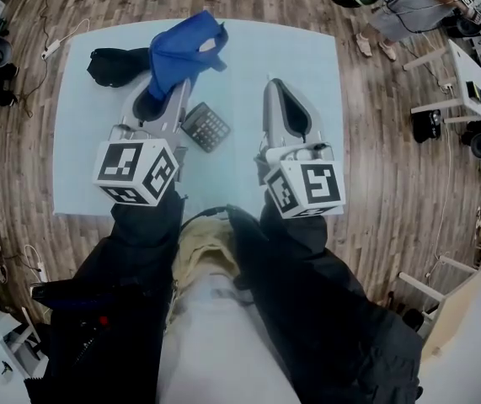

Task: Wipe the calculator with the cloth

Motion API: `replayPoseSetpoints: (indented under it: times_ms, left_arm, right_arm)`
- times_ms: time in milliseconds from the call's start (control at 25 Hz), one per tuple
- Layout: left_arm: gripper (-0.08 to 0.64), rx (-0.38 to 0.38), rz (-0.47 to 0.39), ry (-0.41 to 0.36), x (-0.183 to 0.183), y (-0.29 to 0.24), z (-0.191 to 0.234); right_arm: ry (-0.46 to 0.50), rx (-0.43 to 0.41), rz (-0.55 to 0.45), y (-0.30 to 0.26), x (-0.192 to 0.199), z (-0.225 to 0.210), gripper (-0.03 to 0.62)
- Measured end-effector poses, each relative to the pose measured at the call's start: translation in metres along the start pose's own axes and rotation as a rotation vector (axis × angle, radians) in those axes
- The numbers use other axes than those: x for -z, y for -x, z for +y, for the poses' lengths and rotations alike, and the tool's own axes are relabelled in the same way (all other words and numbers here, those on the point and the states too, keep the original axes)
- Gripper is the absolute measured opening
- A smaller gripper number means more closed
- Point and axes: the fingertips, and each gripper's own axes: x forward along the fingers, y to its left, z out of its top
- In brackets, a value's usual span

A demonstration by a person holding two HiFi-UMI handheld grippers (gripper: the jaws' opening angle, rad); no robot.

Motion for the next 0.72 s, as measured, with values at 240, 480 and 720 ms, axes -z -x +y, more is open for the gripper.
replayPoseSetpoints:
  times_ms: [240, 480, 720]
  left_arm:
    - [0.094, 0.007, 0.004, -0.001, 0.0006, -0.0028, -0.0029]
    - [0.094, 0.006, 0.015, 0.001, 0.0045, -0.0013, -0.0049]
    - [0.094, 0.005, 0.027, 0.006, 0.0089, -0.0031, -0.0046]
  right_arm:
    - [-0.002, 0.003, 0.005, -0.0006, 0.0010, -0.0024, -0.002]
    - [-0.007, 0.001, 0.011, 0.0017, 0.0042, -0.0021, -0.002]
    - [-0.013, 0.012, 0.026, 0.0016, 0.0086, -0.0068, -0.002]
